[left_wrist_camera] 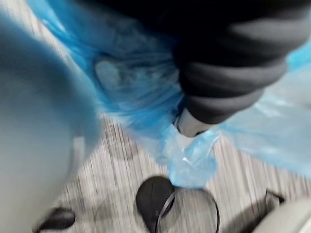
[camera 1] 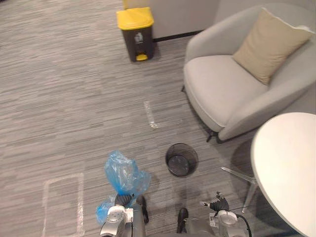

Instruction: Gather rubbish on tea table into small bin, then transfer packed bag to large trash can.

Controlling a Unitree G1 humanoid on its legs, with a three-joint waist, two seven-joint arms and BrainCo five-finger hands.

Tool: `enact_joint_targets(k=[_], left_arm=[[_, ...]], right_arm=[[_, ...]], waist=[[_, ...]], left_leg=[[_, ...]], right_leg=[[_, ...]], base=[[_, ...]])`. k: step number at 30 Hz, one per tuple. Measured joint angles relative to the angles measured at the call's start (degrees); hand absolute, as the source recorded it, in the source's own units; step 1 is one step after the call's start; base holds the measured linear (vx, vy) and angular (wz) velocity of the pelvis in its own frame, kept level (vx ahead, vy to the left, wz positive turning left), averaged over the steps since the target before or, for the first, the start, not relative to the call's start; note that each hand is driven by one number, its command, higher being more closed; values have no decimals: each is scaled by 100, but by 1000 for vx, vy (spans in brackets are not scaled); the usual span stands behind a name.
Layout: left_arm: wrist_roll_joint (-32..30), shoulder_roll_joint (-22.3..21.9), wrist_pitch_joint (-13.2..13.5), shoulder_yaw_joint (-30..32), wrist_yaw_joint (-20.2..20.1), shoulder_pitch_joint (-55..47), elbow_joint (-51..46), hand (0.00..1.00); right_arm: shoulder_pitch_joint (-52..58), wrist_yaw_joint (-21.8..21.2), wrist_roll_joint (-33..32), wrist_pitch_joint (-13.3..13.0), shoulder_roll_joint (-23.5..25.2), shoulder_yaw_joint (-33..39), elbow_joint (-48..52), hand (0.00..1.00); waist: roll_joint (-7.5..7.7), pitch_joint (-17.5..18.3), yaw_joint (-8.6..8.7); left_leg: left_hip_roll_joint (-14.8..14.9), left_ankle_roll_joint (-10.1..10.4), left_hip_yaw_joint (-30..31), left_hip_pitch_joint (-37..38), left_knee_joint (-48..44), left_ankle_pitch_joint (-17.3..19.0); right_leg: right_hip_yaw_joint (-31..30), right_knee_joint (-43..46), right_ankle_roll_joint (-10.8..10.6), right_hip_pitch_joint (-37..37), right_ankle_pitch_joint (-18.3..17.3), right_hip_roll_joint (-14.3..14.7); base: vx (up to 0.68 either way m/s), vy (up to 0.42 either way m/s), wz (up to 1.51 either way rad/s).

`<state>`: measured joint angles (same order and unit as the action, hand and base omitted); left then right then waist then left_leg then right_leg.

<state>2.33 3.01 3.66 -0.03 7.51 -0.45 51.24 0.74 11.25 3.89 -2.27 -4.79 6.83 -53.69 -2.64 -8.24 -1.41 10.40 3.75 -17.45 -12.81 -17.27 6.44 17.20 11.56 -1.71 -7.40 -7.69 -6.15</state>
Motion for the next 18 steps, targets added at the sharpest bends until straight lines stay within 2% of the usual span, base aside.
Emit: enact_joint_targets(k=[1,2,4,8,10,13,14,15,16,17,18], left_arm=[[-2,34,-5,-44,0,-2,32,100],[-2,145,-8,-163,0,-23,58,100],[-4,271,-12,-229,-3,-125,74,100],[-7,381,-11,-325,-1,-140,112,100],[-16,380,-10,-322,-2,-137,111,100],[-55,433,-11,-315,-1,-258,112,100],[-55,452,-13,-318,0,-285,112,100],[-54,460,-17,-320,3,-281,115,100],[-53,451,-18,-318,4,-243,113,100],[-51,485,-17,-315,6,-232,96,100],[-51,499,-17,-315,7,-236,82,100]], right_arm=[[-9,-11,1,-3,37,-13,-6,0],[-44,-17,2,-1,125,-14,-77,0],[-103,-23,17,-3,208,-14,-181,0],[-127,-23,30,4,212,-12,-233,0],[-106,-23,58,8,209,2,-256,0],[-103,-43,60,50,232,-3,-257,0],[-104,-52,59,56,237,-3,-256,0],[-110,-62,59,55,231,-3,-257,0],[-149,-65,59,60,221,-9,-258,0],[-168,-70,58,60,259,-27,-271,0],[-175,-87,58,58,272,-45,-283,0]], waist=[[5,-2,11],[94,-1,2],[205,23,-5],[250,49,0],[267,43,46],[424,49,96],[470,63,100],[501,62,106],[472,26,116],[393,-32,145],[384,-38,167]], left_leg=[[-59,2,34,91,263,0],[-201,91,93,191,556,-95],[-370,25,91,312,735,-167],[-714,-141,280,371,1055,-273],[-880,-233,392,307,1045,-205],[-1088,-375,500,166,560,170],[-1163,-423,570,132,422,288],[-1240,-456,643,112,317,388],[-1246,-527,745,169,264,479],[-1181,-593,886,305,258,519],[-1134,-598,939,363,270,558]], right_leg=[[42,-125,-63,64,72,6],[115,-314,-129,161,192,-46],[113,-486,-235,285,296,-131],[212,-580,-418,346,279,-373],[231,-452,-584,331,88,-486],[77,297,-864,153,-474,-803],[-14,524,-890,108,-516,-884],[-138,854,-779,19,-448,-953],[-425,1828,-634,-383,-311,-1015],[-658,2188,-562,-594,-472,-861],[-739,2231,-517,-650,-583,-731]], base=[[-63,190,51],[-54,201,36],[-54,176,19],[-71,138,26],[-26,146,47],[81,104,36],[143,71,27],[200,113,32],[257,140,41],[232,107,39],[267,33,40]])
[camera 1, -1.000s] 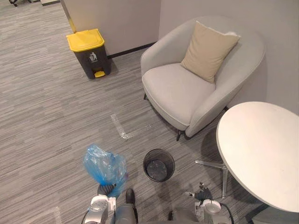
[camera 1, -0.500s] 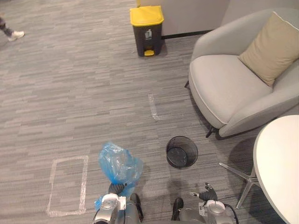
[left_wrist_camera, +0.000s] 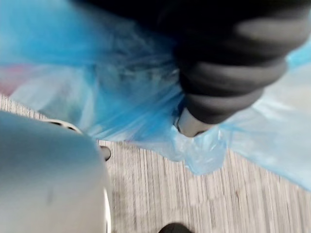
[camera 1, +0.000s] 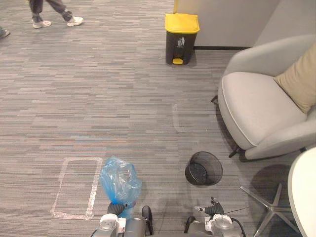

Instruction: Gather rubbish on tea table into small bin, then transfer packed bag to large trash can.

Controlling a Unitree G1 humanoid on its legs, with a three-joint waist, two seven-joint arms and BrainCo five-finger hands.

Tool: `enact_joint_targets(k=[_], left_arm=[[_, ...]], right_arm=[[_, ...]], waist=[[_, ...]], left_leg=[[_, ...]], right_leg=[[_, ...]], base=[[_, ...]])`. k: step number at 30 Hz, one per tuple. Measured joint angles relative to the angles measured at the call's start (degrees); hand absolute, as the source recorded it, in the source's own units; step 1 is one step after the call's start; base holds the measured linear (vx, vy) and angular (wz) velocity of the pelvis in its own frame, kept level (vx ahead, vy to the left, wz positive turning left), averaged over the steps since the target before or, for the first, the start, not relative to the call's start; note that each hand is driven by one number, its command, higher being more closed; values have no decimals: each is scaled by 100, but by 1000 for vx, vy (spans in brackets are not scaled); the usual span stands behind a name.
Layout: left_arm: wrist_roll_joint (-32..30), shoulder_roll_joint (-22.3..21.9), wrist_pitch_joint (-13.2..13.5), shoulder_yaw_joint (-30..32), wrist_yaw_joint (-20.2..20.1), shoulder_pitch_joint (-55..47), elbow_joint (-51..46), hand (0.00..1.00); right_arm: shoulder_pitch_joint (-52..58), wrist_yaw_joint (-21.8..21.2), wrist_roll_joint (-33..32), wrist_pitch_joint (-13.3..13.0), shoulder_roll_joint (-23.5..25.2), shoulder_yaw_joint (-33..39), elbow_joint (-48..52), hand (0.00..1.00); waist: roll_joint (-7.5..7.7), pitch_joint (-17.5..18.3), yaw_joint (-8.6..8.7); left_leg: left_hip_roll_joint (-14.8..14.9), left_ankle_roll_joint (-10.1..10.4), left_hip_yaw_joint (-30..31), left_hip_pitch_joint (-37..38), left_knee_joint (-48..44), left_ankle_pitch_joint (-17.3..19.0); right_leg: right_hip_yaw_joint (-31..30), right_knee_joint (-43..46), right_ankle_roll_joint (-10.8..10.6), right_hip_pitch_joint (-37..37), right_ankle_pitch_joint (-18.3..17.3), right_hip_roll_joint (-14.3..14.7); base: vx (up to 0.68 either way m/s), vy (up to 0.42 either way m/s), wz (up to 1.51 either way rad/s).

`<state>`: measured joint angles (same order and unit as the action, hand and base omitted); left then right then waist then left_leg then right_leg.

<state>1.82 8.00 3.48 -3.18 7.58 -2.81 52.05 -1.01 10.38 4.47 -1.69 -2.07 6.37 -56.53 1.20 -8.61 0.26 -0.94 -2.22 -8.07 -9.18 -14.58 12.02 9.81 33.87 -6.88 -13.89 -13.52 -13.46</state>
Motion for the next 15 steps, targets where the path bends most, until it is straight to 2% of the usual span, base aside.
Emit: enact_joint_targets(k=[1,2,3,4,5,6,7,8,9,10,11,12,13,14,15], left_arm=[[2,33,0,8,2,-1,-35,100],[1,49,2,58,4,14,-45,100],[1,35,1,149,5,30,-45,100],[-2,35,2,206,4,62,-41,100],[-2,44,2,205,2,104,-37,100],[-3,57,9,204,0,167,-19,100],[-3,43,10,204,-1,213,27,100],[-5,-82,32,202,-10,304,69,100],[-13,-108,76,207,-9,343,69,100],[-19,-113,77,207,-9,351,69,100],[-57,-141,79,239,-9,377,69,100],[-59,-224,79,365,-10,364,34,100],[-58,-311,80,463,-9,307,-61,100],[-56,-366,96,506,-10,217,-233,100],[-56,-454,107,556,-19,158,-385,100]], right_arm=[[-66,-29,0,-1,-6,-13,-90,0],[-89,-29,1,-2,-26,-13,-95,0],[-127,-28,1,-3,-46,-11,-95,0],[-163,-25,3,-6,-52,-10,-93,0],[-174,-27,9,-5,-47,-9,-92,0],[-117,-28,12,-3,-49,16,-89,0],[-78,-24,11,-2,-71,47,-89,0],[-70,-25,14,4,-140,144,-100,0],[-108,-26,13,0,-132,213,-94,0],[-116,-27,12,0,-128,233,-94,0],[-95,-28,12,3,-95,267,-96,0],[-33,-27,12,8,-56,250,-68,0],[26,-28,11,9,-25,203,5,0],[40,-27,10,9,-6,123,148,0],[60,-31,10,0,-4,68,245,0]], waist=[[-12,-13,8],[9,-31,11],[3,-52,26],[-11,-65,48],[7,-55,79],[67,-55,135],[88,-44,196],[-80,-42,222],[-133,-68,220],[-145,-75,230],[-151,-87,254],[-146,-93,252],[-147,-109,234],[-142,-131,157],[-173,-156,60]], left_leg=[[61,7,92,191,111,50],[101,12,99,363,238,54],[154,57,118,526,346,39],[204,97,139,739,513,46],[196,149,170,867,644,53],[130,265,263,1017,755,110],[120,339,374,1093,778,155],[280,388,401,1175,821,176],[318,443,370,1232,807,145],[330,478,366,1253,775,124],[369,574,309,1186,250,124],[472,723,164,908,-880,166],[650,946,8,535,-2123,31],[886,872,-211,171,-3151,118],[1191,662,-453,-205,-3949,302]], right_leg=[[-75,-39,110,-141,-120,304],[-74,-171,140,-246,-104,490],[8,-389,222,-346,-53,676],[213,-898,392,-459,94,892],[278,-1436,480,-495,364,1026],[203,-1997,649,-490,1010,1144],[119,-2043,909,-432,1365,1168],[239,-2000,935,-352,1274,1261],[248,-1952,962,-296,1080,1289],[253,-1937,972,-258,1031,1300],[264,-2025,1023,-5,929,1328],[237,-2255,1034,395,923,1387],[178,-2450,1080,766,887,1447],[41,-2514,1129,1059,729,1498],[-161,-2520,1144,1290,598,1580]], base=[[315,-35,29],[328,-56,22],[431,-92,11],[376,-84,15],[484,-105,29],[362,-77,49],[468,-110,46],[473,-104,24],[453,-103,2],[503,-114,1],[491,-110,3],[481,-95,-3],[387,-29,-25],[345,17,-53],[330,44,-74]])
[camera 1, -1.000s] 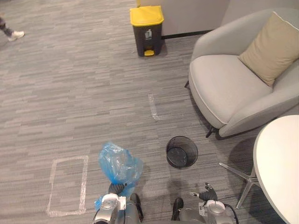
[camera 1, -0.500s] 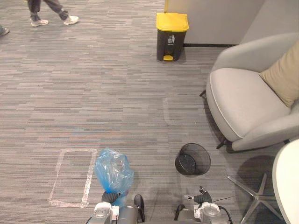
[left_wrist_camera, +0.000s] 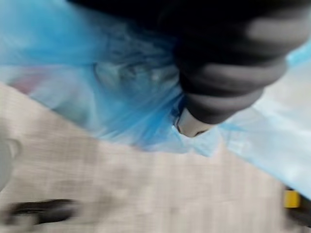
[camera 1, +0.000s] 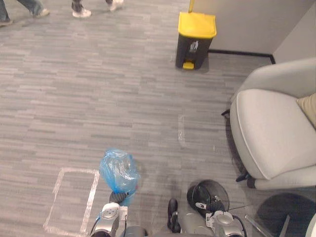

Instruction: Gather rubbish on tea table into small bin, then transfer packed bag to large trash can.

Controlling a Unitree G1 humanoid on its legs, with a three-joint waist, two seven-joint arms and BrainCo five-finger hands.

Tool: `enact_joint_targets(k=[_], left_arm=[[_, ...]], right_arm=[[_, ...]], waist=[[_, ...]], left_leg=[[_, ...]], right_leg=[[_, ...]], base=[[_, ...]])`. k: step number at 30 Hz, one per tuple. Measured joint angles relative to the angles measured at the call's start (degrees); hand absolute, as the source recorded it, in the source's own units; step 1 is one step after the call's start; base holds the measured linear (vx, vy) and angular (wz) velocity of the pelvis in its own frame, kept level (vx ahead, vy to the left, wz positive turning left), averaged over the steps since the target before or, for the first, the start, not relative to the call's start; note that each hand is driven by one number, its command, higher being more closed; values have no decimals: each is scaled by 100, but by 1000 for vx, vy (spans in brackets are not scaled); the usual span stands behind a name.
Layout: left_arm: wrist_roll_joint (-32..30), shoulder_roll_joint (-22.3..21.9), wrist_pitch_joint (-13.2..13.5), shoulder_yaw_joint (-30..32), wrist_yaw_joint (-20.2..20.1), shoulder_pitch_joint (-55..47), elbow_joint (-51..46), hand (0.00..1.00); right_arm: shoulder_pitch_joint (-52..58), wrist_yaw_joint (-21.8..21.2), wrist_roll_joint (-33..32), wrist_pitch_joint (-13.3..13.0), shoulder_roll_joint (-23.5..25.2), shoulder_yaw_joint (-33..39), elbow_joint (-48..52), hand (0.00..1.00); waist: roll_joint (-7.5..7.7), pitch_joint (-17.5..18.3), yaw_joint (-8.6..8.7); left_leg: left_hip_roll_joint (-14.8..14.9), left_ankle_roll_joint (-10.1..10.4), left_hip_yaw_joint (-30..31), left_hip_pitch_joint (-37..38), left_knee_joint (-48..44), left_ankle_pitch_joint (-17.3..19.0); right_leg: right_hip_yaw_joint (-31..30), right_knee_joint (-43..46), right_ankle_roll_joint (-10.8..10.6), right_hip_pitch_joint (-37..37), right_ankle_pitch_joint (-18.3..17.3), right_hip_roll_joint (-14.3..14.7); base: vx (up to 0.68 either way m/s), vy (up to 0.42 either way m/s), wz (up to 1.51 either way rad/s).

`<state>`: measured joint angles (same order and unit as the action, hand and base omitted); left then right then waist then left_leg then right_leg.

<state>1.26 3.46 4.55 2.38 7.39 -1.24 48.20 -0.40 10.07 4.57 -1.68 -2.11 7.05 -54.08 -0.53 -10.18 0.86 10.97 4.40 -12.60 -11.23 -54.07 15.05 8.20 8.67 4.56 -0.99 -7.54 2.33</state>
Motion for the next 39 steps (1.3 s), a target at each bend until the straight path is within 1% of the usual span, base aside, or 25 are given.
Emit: enact_joint_targets(k=[2,3,6,7,8,9,10,11,12,15,17,18,19,21,22,23,24,25,26,30,32,33,34,36,39], left_arm=[[2,-93,0,27,-2,-15,-90,100],[3,-108,-3,43,-6,-14,-77,100],[1,-152,-16,52,-5,19,-63,100],[3,-179,-15,48,-5,23,-58,100],[4,-266,-4,18,-2,16,38,100],[5,-228,-14,-11,-4,52,127,100],[4,-120,-18,-73,3,142,179,100],[1,-35,-22,-127,-4,244,235,100],[0,18,-24,-167,-9,248,245,100],[-2,71,-46,-186,-7,198,337,100],[-2,135,-98,-399,-4,121,343,100],[-2,158,-114,-415,5,124,351,100],[-2,162,-116,-414,10,126,357,100],[0,171,-116,-383,19,153,354,100],[0,169,-115,-369,19,180,354,100],[0,181,-106,-350,18,241,357,100],[0,256,-99,-352,16,286,356,100],[1,231,-99,-343,20,295,422,100],[-1,163,-98,-352,-4,384,520,100],[-8,111,-92,-349,-1,441,549,100],[-12,-29,-75,-302,-9,478,502,100],[-11,-124,-72,-264,-18,433,387,100],[-11,-189,-60,-237,-27,369,273,100],[-5,-297,-45,-220,-41,263,86,100],[-4,-314,-60,-213,-56,153,77,100]], right_arm=[[-76,0,-1,2,-2,-31,94,0],[-198,2,-1,2,9,-26,96,0],[-291,12,-1,5,71,168,116,0],[-250,22,-2,8,56,203,101,0],[-188,29,2,20,-122,190,-10,0],[-213,40,1,44,-80,186,-115,0],[-183,38,3,71,19,171,-151,0],[-186,29,4,78,31,174,-203,0],[-156,19,7,89,31,179,-219,0],[-175,3,30,89,44,180,-206,0],[-125,3,59,71,60,173,-184,0],[-158,3,59,74,81,170,-185,0],[-151,3,59,76,88,168,-186,0],[-203,3,73,67,81,158,-150,0],[-240,3,95,67,76,152,-150,0],[-257,3,116,68,69,107,-158,0],[-247,2,123,68,75,52,-174,0],[-255,-4,129,68,28,49,-222,0],[-323,8,177,73,-45,83,-317,0],[-298,15,201,74,-94,248,-320,0],[-160,14,200,76,-25,345,-300,0],[-106,11,193,75,-22,289,-265,0],[-85,9,191,76,-17,197,-239,0],[-60,4,157,80,-4,173,-102,0],[-93,8,153,82,70,209,-44,0]], waist=[[21,7,-204],[68,-17,-282],[94,-107,-283],[77,-93,-284],[-139,-57,-303],[-47,-53,-306],[142,-2,-293],[197,-3,-297],[214,-2,-300],[193,-19,-308],[198,-17,-253],[204,-17,-237],[200,-25,-233],[139,-63,-122],[131,-70,-102],[85,-100,-84],[253,-52,-61],[228,-112,-16],[26,-109,-15],[-12,-124,76],[-14,-125,99],[-16,-124,86],[-10,-124,37],[-45,-147,-74],[-29,-151,-155]], left_leg=[[198,-90,-163,-510,41,159],[168,-98,-146,-704,604,194],[-10,-39,63,-881,2178,3],[-91,29,196,-857,2725,-216],[-112,246,520,-650,3745,-1329],[-250,105,438,-620,3756,-1285],[-516,44,345,-546,3943,-1223],[-665,-61,270,-520,3888,-1156],[-764,-197,196,-459,3803,-1082],[-828,-295,-32,41,3862,-781],[-851,-361,-145,482,4030,-570],[-864,-377,-183,676,4096,-472],[-869,-368,-194,772,4142,-452],[-777,-331,-233,1255,4462,-407],[-722,-294,-232,1325,4508,-385],[-626,-206,-229,1441,4593,-331],[-661,-37,-173,1547,4653,-231],[-680,87,-75,1638,4674,-162],[-504,26,142,1716,4810,-231],[-373,100,516,1847,4597,-323],[-155,207,660,1532,3276,-361],[-41,422,681,1100,2205,-549],[81,471,666,718,1408,-568],[331,257,403,28,359,-177],[207,94,-13,-476,1314,7]], right_leg=[[-395,-17,-9,146,-44,-12],[-569,-26,-107,181,-101,-124],[-834,-96,-369,397,-259,-394],[-872,-92,-482,433,-334,-456],[-1037,-91,-791,520,-552,-437],[-1085,-95,-846,519,-591,-575],[-1023,-115,-851,502,-585,-824],[-1008,-90,-882,514,-582,-989],[-1069,47,-916,531,-566,-1097],[-1318,1374,-1083,151,-580,-1165],[-1373,3347,-1663,-689,-355,-1208],[-1279,4059,-1412,-1143,-541,-1210],[-1212,4202,-1345,-1292,-634,-1207],[-733,3918,-908,-1870,-909,-1011],[-647,3698,-864,-1968,-919,-929],[-490,2860,-790,-2147,-766,-748],[-449,1639,-788,-2115,-197,-693],[-376,1537,-473,-2052,150,-661],[-275,1423,-459,-1885,183,-480],[-129,1881,-310,-1744,-459,-422],[134,1536,-229,-1079,-547,-388],[190,1289,-207,-781,-561,-360],[174,1111,-110,-564,-637,-348],[131,926,-44,-182,-764,-311],[38,695,-190,219,-849,-494]], base=[[282,112,-110],[271,158,-106],[279,229,-49],[312,331,-39],[323,347,-41],[326,340,-33],[340,273,-2],[402,280,-1],[408,235,-11],[302,137,-32],[335,76,-21],[276,48,-12],[312,-3,-11],[376,-86,-6],[356,-158,-1],[364,-190,8],[385,-200,15],[432,-173,8],[431,-169,-5],[388,-184,14],[349,-148,60],[247,-95,34],[290,-62,14],[264,32,-10],[249,119,-17]])
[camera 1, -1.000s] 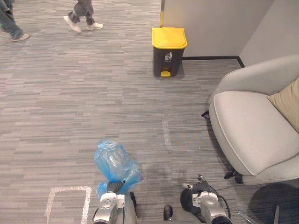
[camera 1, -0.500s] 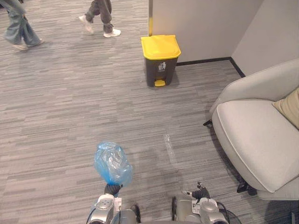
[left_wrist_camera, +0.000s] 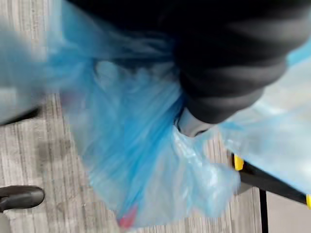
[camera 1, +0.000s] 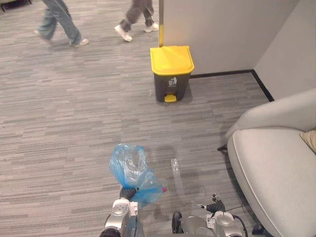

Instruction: Gather rubbish on tea table into small bin, then transfer packed bag to large trash can.

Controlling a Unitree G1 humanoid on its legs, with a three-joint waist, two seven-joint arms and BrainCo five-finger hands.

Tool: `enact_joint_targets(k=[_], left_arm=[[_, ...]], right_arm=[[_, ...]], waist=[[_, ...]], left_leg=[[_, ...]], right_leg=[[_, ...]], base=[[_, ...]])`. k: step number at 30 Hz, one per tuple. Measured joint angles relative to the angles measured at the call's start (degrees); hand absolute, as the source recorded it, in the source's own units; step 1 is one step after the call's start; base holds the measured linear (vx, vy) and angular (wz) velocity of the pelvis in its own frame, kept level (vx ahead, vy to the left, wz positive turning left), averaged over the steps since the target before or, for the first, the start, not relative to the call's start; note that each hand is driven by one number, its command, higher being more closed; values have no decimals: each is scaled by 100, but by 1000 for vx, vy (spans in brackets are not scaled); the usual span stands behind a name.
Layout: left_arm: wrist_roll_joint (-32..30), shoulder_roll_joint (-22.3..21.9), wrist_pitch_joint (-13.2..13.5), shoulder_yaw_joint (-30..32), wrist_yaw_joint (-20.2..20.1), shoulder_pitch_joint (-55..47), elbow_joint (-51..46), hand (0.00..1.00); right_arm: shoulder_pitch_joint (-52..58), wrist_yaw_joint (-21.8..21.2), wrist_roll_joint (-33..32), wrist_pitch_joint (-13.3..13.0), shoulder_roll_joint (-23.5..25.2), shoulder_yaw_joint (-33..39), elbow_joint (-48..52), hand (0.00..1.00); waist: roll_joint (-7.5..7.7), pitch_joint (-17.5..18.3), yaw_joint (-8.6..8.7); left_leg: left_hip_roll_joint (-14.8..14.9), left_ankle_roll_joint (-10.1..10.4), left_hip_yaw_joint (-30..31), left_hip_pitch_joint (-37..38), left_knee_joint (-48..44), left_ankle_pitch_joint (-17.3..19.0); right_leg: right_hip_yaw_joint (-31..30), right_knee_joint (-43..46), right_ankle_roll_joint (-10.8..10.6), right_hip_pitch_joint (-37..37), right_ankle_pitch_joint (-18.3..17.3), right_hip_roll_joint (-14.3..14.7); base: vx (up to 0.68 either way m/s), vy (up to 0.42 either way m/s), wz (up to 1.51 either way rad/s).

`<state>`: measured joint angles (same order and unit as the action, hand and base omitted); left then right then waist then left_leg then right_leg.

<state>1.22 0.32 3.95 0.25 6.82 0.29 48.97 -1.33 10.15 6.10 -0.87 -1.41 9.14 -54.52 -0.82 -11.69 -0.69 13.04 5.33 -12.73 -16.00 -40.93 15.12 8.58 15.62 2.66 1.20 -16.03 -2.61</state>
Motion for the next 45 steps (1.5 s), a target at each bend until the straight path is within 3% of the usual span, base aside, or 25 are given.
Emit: enact_joint_targets(k=[2,3,4,6,10,12,13,15,16,19,20,21,22,23,25,28,29,30,32,34,36,38,39,42,45], left_arm=[[0,-9,-10,-11,-30,1,1,100],[1,-21,-10,-18,-43,-21,14,100],[2,-5,-7,-16,-44,-25,34,100],[3,178,-12,-19,-32,44,190,100],[2,368,-16,-25,-31,48,258,100],[1,395,-34,-26,-28,-35,264,100],[1,429,-59,-126,-25,-126,295,100],[1,463,-70,-261,-10,-145,369,100],[2,459,-66,-231,5,-124,369,100],[2,456,-59,-153,40,0,371,100],[2,468,-57,-142,49,61,394,100],[2,523,-57,-142,48,60,404,100],[1,511,-51,-153,43,84,472,100],[0,414,-52,-190,16,126,574,100],[-5,372,-48,-180,17,130,580,100],[-10,249,-44,-102,7,231,522,100],[-7,164,-34,-61,-9,178,355,100],[-4,109,-29,-55,-45,122,221,100],[0,25,-32,24,-58,63,116,100],[0,0,-38,63,-59,0,110,100],[0,-2,-57,81,-61,-38,134,100],[1,-22,-47,28,-64,-37,159,100],[0,7,-44,30,-63,-32,205,100],[0,270,-50,-22,-58,16,352,100],[-2,346,-61,-150,-61,-29,476,100]], right_arm=[[18,4,0,7,24,160,-1,0],[42,5,1,16,-59,190,-52,0],[43,7,3,25,-90,188,-89,0],[36,-4,11,72,-25,149,-249,0],[-105,-7,14,74,-37,179,-270,0],[-136,-11,22,55,-26,167,-260,0],[-93,-14,27,38,-13,139,-256,0],[30,-18,2,32,3,157,-171,0],[15,-5,16,22,-31,109,-121,0],[-51,-12,15,-4,-17,24,-130,0],[-114,-12,17,-13,-17,-40,-153,0],[-99,-12,17,-12,-6,-47,-162,0],[-87,-19,1,-18,-42,-27,-217,0],[-159,-1,27,-16,-130,-14,-272,0],[-178,-7,18,-14,-180,82,-278,0],[-49,-2,20,21,-157,184,-269,0],[9,-2,20,20,-132,77,-231,0],[12,-3,18,21,-96,46,-223,0],[33,-5,14,29,-75,31,-139,0],[55,-8,14,33,-56,40,-81,0],[34,-4,12,42,-9,188,-48,0],[123,1,12,43,-162,212,-77,0],[119,3,13,44,-206,220,-143,0],[146,-8,13,84,-54,208,-302,0],[136,-10,14,87,-61,212,-330,0]], waist=[[25,0,-8],[-65,54,-20],[-100,66,-41],[125,170,-102],[197,211,-122],[195,211,-162],[194,195,-118],[206,197,42],[165,175,73],[153,162,91],[173,145,126],[238,162,144],[279,128,182],[78,134,157],[-24,121,177],[-48,96,206],[-44,94,170],[-44,95,115],[-40,103,59],[-36,104,-22],[-11,90,-42],[-144,159,-50],[-178,159,-71],[191,251,-83],[195,249,-93]], left_leg=[[-325,-29,8,-165,1228,-197],[-544,32,247,-149,2291,-801],[-591,57,345,-85,2407,-1291],[-957,-255,180,16,2533,-1184],[-1126,-469,-50,249,2319,-738],[-1164,-467,-128,564,2569,-549],[-1199,-523,-167,951,2873,-488],[-1259,-531,-145,1516,3084,-411],[-1224,-525,-165,1721,3133,-337],[-1070,-450,-144,2033,3322,-273],[-966,-321,-72,2238,3493,-196],[-993,-282,-51,2290,3525,-173],[-1040,-196,107,2445,3581,-122],[-837,-134,257,2500,3615,-150],[-726,-89,371,2512,3446,-182],[-488,172,464,2133,1867,-331],[-252,303,446,1595,448,-335],[-84,254,303,1176,-458,-211],[60,49,12,752,-682,-12],[21,35,-133,474,-102,55],[-276,-47,-68,340,1302,-113],[-496,22,202,308,2745,-1226],[-505,-67,235,332,2763,-1474],[-921,-258,70,505,2848,-1252],[-1107,-383,-107,717,2722,-729]], right_leg=[[-20,-105,-186,184,-101,-208],[-80,-180,-375,259,-179,-244],[-168,-207,-469,287,-224,-249],[-619,-519,-615,389,-26,-522],[-983,-19,-1028,361,216,-736],[-1132,1157,-1123,-162,263,-734],[-1144,2723,-1382,-897,575,-816],[-1030,3850,-954,-1638,135,-752],[-892,3746,-749,-1948,-23,-643],[-465,2763,-564,-2386,-76,-339],[-244,1455,-487,-2504,382,-151],[-247,868,-504,-2426,716,-132],[-241,607,-151,-2298,1344,-89],[-194,610,-95,-2219,1277,95],[-118,788,-4,-2199,979,172],[24,497,91,-1483,739,241],[33,191,153,-1049,690,280],[10,23,219,-783,618,311],[-74,-152,191,-454,562,316],[-214,-272,144,-273,539,264],[-308,-326,-41,-126,478,73],[-406,-360,-327,-51,342,32],[-460,-361,-402,-10,296,40],[-663,-494,-685,91,199,-370],[-933,229,-811,-68,128,-586]], base=[[332,239,2],[388,313,-12],[339,258,-21],[359,226,-5],[325,181,-9],[259,130,-46],[431,170,-18],[383,79,16],[364,-24,7],[359,-92,11],[405,-151,26],[540,-191,35],[477,-163,8],[559,-197,-10],[376,-151,-7],[414,-167,26],[315,-68,-3],[295,-41,-9],[298,20,-26],[267,76,-40],[256,163,-22],[277,223,-13],[302,250,-11],[261,212,-6],[249,199,-33]])
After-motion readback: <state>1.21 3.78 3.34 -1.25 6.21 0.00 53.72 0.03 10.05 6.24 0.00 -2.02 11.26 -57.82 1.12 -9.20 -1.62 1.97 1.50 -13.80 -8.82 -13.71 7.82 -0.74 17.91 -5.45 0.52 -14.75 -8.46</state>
